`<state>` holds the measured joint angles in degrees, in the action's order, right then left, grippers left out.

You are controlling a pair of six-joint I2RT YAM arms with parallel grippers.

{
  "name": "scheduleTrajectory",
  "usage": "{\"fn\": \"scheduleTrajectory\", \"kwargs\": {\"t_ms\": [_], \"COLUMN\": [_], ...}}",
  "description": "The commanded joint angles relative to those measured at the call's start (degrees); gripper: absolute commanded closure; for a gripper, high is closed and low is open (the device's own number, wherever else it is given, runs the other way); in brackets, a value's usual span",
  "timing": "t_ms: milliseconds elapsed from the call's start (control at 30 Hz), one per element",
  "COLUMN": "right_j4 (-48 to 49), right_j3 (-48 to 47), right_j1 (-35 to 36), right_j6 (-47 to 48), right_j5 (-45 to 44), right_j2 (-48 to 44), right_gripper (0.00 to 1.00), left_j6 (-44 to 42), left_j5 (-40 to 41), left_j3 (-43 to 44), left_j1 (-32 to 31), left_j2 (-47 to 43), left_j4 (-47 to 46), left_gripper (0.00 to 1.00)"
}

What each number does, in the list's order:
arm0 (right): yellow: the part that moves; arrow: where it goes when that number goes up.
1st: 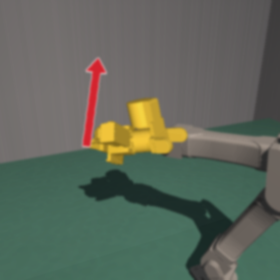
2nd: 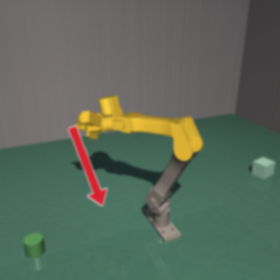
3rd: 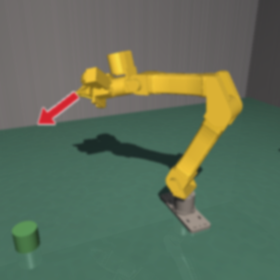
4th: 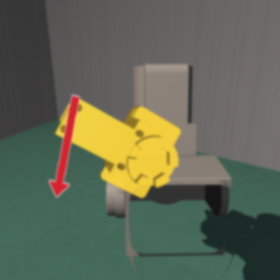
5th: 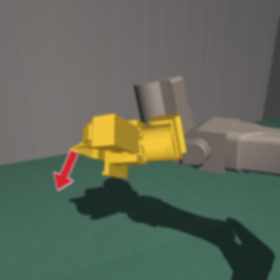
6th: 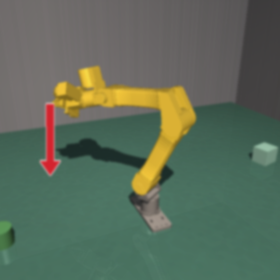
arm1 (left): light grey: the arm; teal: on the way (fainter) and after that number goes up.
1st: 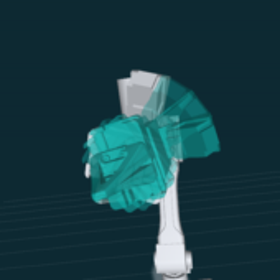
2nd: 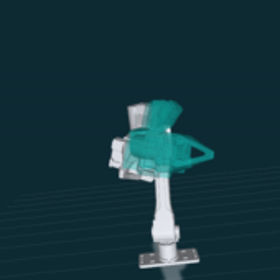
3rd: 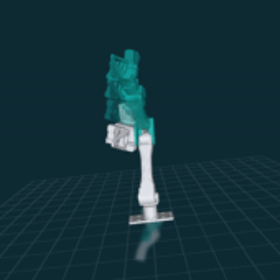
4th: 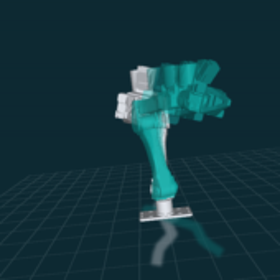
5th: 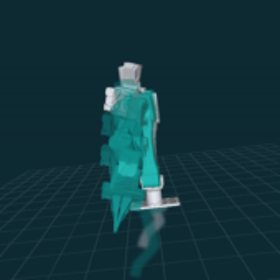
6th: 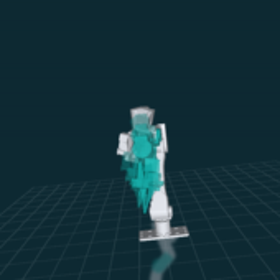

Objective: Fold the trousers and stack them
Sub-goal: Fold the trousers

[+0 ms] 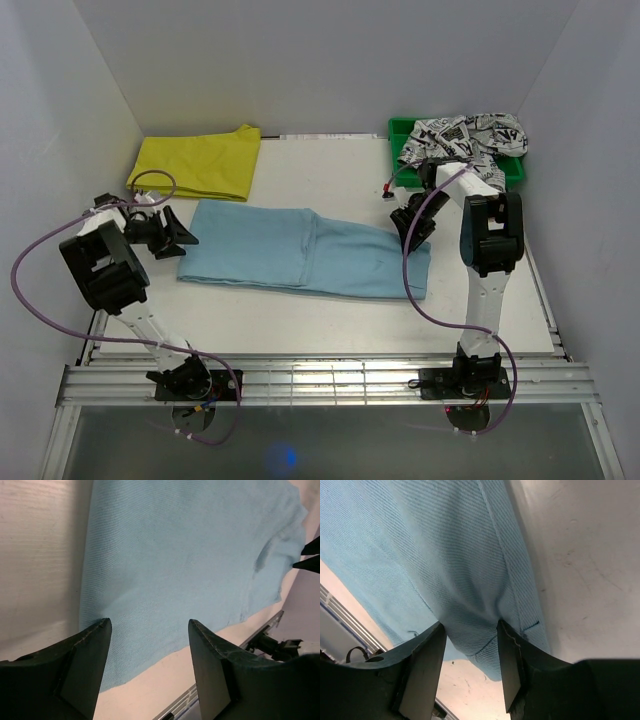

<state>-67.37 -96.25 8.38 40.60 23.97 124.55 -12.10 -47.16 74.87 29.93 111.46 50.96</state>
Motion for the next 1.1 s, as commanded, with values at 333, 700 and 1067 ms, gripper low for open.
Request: {"fn": "scheduleTrajectory", "kwargs": {"t_ms": [333, 700, 1067], "right_j4": [-2.7, -5.2, -3.3], "right_j3": [-1.0, 1.8, 1.7], "right_j1": [-2.5, -7.7, -10.1], "right_j6": [2.8, -1.7, -2.9], "right_j5": [-2.6, -5.0, -1.7], "right_j2": [-5.8, -6.2, -2.4], "right_gripper": [0.47, 0.45, 0.4], "left_j6": [-3.5, -6.0, -3.0], "left_j5": [3.8, -4.3, -6.5], "left_j3": [9.3, 9.5, 7.8], "left_j1": [2.5, 0.4, 0.3], "left_j2": [2.0, 10.7, 8.7], "left_j4": [-3.9, -5.2, -6.4], "left_gripper": [0.3, 0.39, 1.0]}}
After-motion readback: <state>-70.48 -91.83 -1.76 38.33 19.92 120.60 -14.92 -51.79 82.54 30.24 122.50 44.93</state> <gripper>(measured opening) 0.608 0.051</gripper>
